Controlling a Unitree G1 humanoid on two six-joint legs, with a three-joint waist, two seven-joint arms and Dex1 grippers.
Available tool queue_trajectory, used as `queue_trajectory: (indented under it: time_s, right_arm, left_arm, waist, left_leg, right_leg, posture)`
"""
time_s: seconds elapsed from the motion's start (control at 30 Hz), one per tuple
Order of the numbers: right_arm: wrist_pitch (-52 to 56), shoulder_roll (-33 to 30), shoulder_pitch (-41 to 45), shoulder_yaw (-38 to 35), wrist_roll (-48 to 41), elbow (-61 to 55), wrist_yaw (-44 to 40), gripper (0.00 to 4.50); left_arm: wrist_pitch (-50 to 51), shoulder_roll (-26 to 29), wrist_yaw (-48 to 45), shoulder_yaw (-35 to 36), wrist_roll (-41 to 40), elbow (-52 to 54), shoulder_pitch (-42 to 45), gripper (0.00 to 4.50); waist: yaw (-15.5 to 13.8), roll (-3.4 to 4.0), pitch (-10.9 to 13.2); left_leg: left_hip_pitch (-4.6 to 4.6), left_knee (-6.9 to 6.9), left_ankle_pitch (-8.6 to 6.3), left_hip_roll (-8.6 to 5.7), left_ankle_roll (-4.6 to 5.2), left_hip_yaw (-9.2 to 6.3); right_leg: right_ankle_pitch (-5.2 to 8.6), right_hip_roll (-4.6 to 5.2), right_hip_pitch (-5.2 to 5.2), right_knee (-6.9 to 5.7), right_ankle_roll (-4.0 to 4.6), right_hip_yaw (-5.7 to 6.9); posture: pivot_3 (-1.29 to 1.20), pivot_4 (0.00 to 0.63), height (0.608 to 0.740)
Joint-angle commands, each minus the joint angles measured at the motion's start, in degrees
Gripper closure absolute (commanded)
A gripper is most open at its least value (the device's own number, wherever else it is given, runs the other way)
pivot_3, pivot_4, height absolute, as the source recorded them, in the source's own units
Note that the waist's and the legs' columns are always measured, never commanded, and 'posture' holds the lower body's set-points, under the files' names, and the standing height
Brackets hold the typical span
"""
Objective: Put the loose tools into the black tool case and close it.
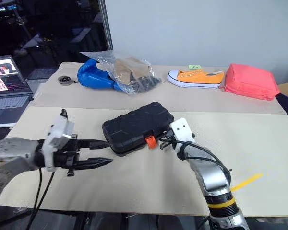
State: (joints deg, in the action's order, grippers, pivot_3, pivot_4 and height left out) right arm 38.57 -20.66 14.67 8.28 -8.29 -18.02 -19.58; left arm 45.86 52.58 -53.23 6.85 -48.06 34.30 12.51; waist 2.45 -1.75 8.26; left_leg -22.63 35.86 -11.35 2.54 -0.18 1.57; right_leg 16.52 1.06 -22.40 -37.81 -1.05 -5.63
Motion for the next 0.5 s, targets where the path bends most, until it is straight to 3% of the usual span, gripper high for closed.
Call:
queue_trajectory:
  time_s: [0.03, 0.17, 0.2, 0.33, 0.5]
  right_arm:
    - [5.3, -4.6, -3.7, -2.2, -6.2, -11.8, -6.7, 3.39]
    - [12.9, -7.8, -4.0, -5.4, -11.9, -18.9, -8.8, 2.11]
    - [15.1, -7.8, -3.7, -5.9, -13.2, -19.9, -8.6, 1.61]
    - [23.0, -7.6, -2.2, -3.8, -16.4, -21.1, -8.0, 0.29]
    - [24.8, -3.1, 0.7, -1.1, -15.2, -17.5, -3.7, 0.29]
  left_arm:
    - [-3.4, -1.9, 0.5, -6.9, 7.2, -4.6, 4.4, 1.91]
    - [-5.5, -4.2, -0.3, -13.2, 13.3, -10.1, 6.6, 1.91]
    - [-6.0, -4.4, -0.8, -14.3, 14.4, -11.1, 6.6, 1.91]
    - [-8.1, -4.7, -3.6, -18.0, 18.1, -14.7, 6.0, 1.91]
    - [-9.7, -6.1, -5.2, -19.5, 20.5, -17.2, 6.9, 1.91]
  waist:
    - [-0.1, 0.03, 0.0]
    - [0.3, 0.05, 0.0]
    - [0.3, 0.05, 0.0]
    - [0.1, 0.07, -0.1]
    - [0.2, 0.12, -0.1]
  left_leg:
    - [-0.16, 0.01, -0.02, -0.04, 0.01, -0.02]
    - [-0.64, 0.06, -0.13, -0.05, 0.00, -0.02]
    - [-0.69, 0.06, -0.13, -0.05, 0.00, -0.02]
    - [-0.64, 0.06, -0.13, 0.00, 0.01, -0.08]
    - [-0.44, 0.17, -0.12, -0.02, 0.01, -0.06]
  right_leg:
    - [-0.03, 0.02, -0.10, 0.01, 0.05, 0.04]
    - [-0.06, 0.04, -0.53, 0.09, 0.06, 0.00]
    - [-0.07, 0.03, -0.58, 0.08, 0.06, -0.02]
    - [-0.07, -0.05, -0.59, -0.04, 0.08, 0.05]
    - [0.11, -0.06, -0.38, -0.11, -0.24, 0.00]
  posture:
    - [0.00, 0.150, 0.740]
    - [0.00, 0.150, 0.740]
    - [0.00, 0.150, 0.740]
    - [0.00, 0.150, 0.740]
    - [0.00, 0.150, 0.740]
